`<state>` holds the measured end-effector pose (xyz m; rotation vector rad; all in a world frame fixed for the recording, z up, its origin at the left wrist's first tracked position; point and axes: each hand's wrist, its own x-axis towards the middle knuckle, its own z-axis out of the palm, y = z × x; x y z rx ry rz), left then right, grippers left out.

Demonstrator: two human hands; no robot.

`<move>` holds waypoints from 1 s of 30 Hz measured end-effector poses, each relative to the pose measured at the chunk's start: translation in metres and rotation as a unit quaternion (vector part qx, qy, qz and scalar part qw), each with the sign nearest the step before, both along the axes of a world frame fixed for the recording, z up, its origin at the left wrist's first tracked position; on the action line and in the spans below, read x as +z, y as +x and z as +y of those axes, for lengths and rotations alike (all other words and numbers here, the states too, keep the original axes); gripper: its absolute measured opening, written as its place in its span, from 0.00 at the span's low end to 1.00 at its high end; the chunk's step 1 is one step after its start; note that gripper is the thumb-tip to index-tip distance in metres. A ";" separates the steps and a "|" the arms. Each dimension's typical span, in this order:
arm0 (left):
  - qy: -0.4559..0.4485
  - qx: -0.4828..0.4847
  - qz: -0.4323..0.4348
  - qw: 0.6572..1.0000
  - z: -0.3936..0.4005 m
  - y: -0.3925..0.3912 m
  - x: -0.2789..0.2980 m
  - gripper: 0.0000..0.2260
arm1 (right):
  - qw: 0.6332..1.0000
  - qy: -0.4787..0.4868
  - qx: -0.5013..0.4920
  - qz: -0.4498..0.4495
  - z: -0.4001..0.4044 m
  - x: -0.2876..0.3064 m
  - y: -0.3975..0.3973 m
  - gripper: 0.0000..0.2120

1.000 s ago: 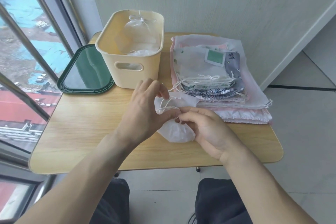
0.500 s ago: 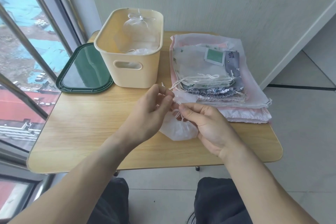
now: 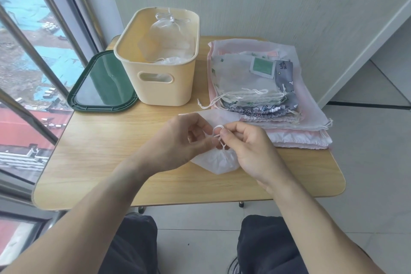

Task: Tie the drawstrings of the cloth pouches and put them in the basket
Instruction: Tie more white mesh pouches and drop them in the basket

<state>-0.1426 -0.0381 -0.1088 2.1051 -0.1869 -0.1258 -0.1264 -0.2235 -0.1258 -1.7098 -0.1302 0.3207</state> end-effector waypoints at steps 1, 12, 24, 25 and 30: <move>0.005 -0.007 0.007 1.000 0.001 0.000 0.000 0.08 | 1.000 -0.004 0.002 -0.005 0.000 0.000 0.000 0.07; -0.028 0.029 0.053 0.998 0.003 0.001 0.005 0.09 | 1.000 0.012 0.010 0.000 0.002 0.003 -0.001 0.07; 0.008 0.047 -0.140 0.989 0.000 -0.003 0.005 0.04 | 0.996 0.078 0.000 0.045 0.003 0.006 -0.002 0.09; 0.025 0.054 -0.153 0.986 0.000 -0.003 0.004 0.04 | 0.996 0.082 -0.004 0.044 0.004 0.005 -0.003 0.09; 0.012 0.104 -0.214 0.971 -0.004 -0.006 0.009 0.05 | 0.994 0.090 -0.024 0.056 0.003 0.008 -0.002 0.10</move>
